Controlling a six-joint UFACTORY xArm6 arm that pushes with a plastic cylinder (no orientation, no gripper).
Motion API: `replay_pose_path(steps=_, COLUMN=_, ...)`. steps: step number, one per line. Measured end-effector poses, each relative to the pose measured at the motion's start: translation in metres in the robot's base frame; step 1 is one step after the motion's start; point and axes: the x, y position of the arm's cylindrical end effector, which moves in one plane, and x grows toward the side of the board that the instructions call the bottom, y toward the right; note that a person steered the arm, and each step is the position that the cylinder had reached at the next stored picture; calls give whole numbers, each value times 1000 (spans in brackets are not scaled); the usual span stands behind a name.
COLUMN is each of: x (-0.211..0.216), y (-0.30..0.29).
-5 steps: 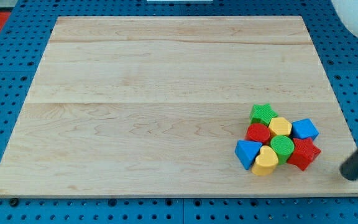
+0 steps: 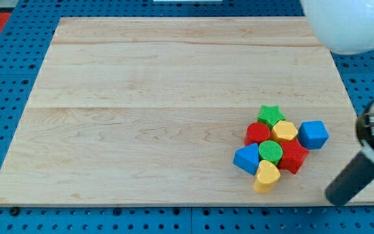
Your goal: Slide yellow heart to center
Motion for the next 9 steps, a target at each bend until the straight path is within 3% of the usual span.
replay_pose_path(steps=2, x=-8, y=-134)
replay_pose_path(steps=4, x=-33, y=-153)
replay_pose_path(steps=5, x=-4, y=-185)
replay_pose_path(steps=6, x=0, y=-159)
replay_pose_path(steps=8, x=0, y=-40)
replay_pose_path(steps=9, x=-6, y=-79)
